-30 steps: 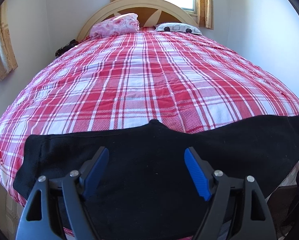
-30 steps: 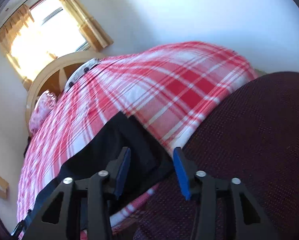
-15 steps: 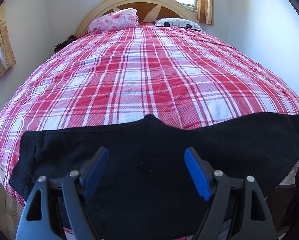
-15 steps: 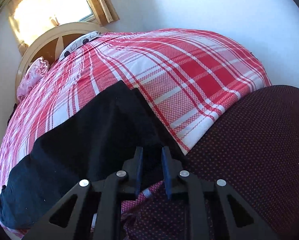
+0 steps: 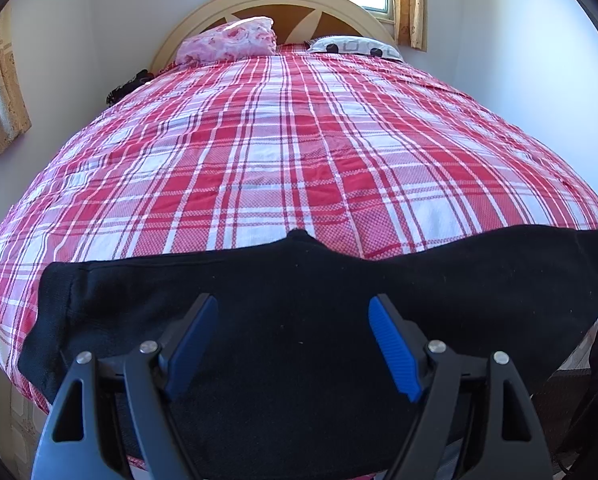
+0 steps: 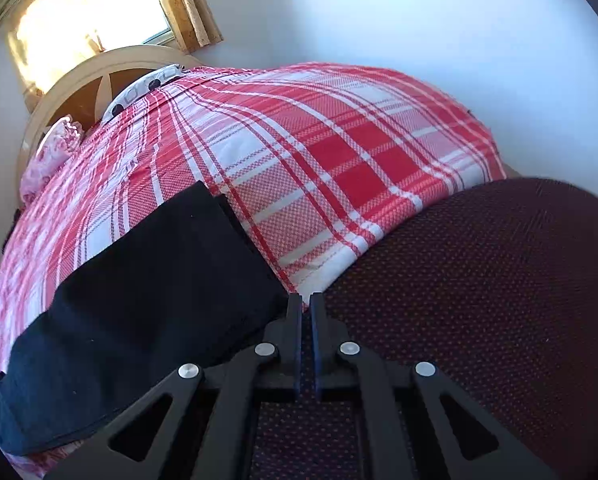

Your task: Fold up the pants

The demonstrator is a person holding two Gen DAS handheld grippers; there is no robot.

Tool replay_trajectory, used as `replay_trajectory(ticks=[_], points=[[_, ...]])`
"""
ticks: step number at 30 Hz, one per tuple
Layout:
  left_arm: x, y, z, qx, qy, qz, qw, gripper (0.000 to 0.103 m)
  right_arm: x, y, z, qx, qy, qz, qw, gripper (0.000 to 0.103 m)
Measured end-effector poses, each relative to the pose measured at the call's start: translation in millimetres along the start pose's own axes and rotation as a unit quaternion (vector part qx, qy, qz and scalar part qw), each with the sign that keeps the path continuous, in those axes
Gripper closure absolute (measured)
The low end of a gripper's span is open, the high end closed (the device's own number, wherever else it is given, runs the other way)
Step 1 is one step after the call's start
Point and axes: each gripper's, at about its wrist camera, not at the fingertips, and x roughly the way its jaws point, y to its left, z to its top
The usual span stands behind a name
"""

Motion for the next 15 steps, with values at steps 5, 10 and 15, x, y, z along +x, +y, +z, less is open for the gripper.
replay_trajectory(ticks=[5, 10, 15], points=[[-2, -3, 1, 0.004, -0.004, -0.001, 1.0000, 0.022, -7, 5, 10, 0.005, -0.027, 0.071, 0.997, 0.085], [-2, -2, 1, 0.006, -0.002, 0.004, 1.0000, 0.022, 14, 14, 22, -0.014, -0.022, 0.056, 0.998, 0.042], [-2, 2, 1, -0.001, -0.005, 0.006, 1.0000, 0.022, 34, 11, 18, -0.029, 0.030, 0.079, 0.996, 0.042]])
